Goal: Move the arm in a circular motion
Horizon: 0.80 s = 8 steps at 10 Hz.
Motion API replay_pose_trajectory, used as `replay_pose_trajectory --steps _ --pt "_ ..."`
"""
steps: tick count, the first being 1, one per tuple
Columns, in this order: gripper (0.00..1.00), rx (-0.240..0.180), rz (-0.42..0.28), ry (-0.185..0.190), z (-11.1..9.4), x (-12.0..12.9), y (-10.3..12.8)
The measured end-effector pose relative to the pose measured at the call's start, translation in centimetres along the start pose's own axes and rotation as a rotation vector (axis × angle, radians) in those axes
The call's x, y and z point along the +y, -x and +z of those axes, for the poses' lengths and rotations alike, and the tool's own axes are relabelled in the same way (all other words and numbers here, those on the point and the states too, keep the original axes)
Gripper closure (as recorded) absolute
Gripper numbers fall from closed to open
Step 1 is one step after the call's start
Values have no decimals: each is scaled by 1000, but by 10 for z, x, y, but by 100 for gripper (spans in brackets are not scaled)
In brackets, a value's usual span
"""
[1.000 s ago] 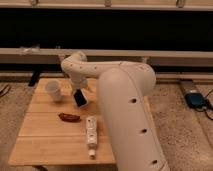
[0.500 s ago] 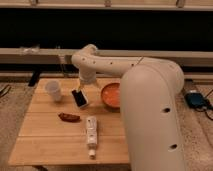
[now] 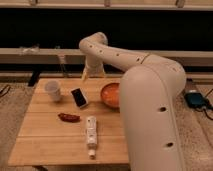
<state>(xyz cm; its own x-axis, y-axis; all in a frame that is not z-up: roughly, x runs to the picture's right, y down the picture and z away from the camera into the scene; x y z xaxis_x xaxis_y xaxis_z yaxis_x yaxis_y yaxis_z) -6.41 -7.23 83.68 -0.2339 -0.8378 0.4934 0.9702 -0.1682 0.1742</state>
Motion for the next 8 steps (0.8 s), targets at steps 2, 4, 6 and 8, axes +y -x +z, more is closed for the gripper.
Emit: replay_pose_trajectory --steps 2,4,6,8 --pt "20 1 -35 21 -22 -9 -16" --pt "20 6 -79 45 -29 -27 -37" --pt "20 15 -149 65 -31 -65 -59" --pt "20 17 -216 77 -30 -102 -75"
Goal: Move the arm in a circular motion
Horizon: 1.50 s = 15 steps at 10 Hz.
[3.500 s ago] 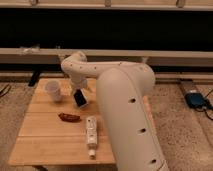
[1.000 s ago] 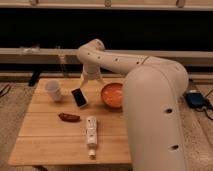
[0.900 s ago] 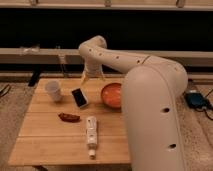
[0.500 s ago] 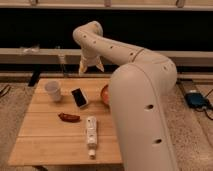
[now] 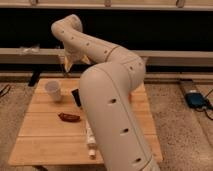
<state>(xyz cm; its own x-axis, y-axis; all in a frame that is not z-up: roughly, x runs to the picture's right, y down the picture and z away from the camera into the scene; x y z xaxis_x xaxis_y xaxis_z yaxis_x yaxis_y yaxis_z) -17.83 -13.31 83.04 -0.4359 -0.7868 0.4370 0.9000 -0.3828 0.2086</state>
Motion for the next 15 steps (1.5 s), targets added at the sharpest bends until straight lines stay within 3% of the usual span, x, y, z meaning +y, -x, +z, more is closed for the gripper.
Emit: replay_pose_trajectory --steps 1,3,6,9,12,15 --pt "20 5 -54 9 -1 -25 -12" --pt "20 14 -139 40 -5 -63 -11" --pt "20 29 -284 71 -5 -128 17" --pt "20 27 -443 76 9 -192 53" --pt "20 10 -549 35 40 -228 90" --pt "20 -24 -548 -53 65 -217 134"
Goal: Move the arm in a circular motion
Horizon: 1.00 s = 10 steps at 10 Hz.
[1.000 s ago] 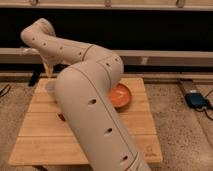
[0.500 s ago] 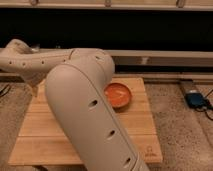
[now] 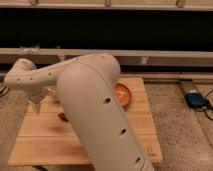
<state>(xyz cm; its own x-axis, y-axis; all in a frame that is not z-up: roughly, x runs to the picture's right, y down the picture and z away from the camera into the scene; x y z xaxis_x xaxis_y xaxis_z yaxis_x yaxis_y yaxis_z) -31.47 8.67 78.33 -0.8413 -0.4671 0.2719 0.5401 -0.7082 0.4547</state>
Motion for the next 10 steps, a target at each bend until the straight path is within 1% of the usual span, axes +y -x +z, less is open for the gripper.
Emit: replay_pose_trajectory --steps 2,6,8,9,10 --pt "20 2 54 -52 5 0 37" --pt "20 3 224 -109 5 9 114" --pt "20 -3 341 -139 6 15 153" --pt "20 -7 391 -151 7 19 169" --pt "20 -18 481 -164 12 28 196"
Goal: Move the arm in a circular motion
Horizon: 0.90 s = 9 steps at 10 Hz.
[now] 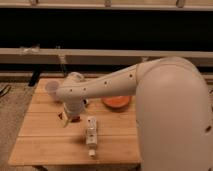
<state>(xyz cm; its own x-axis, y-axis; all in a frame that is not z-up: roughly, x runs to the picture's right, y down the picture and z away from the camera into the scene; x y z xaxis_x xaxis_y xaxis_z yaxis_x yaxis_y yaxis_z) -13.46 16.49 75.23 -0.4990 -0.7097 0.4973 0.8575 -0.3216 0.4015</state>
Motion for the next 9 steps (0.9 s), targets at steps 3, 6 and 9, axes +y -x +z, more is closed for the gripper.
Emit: replay_pose_trajectory --steps 3,6,9 --pt "20 -6 190 -9 4 62 38" --pt "20 6 346 14 0 136 58" --pt "20 16 437 60 -12 196 54"
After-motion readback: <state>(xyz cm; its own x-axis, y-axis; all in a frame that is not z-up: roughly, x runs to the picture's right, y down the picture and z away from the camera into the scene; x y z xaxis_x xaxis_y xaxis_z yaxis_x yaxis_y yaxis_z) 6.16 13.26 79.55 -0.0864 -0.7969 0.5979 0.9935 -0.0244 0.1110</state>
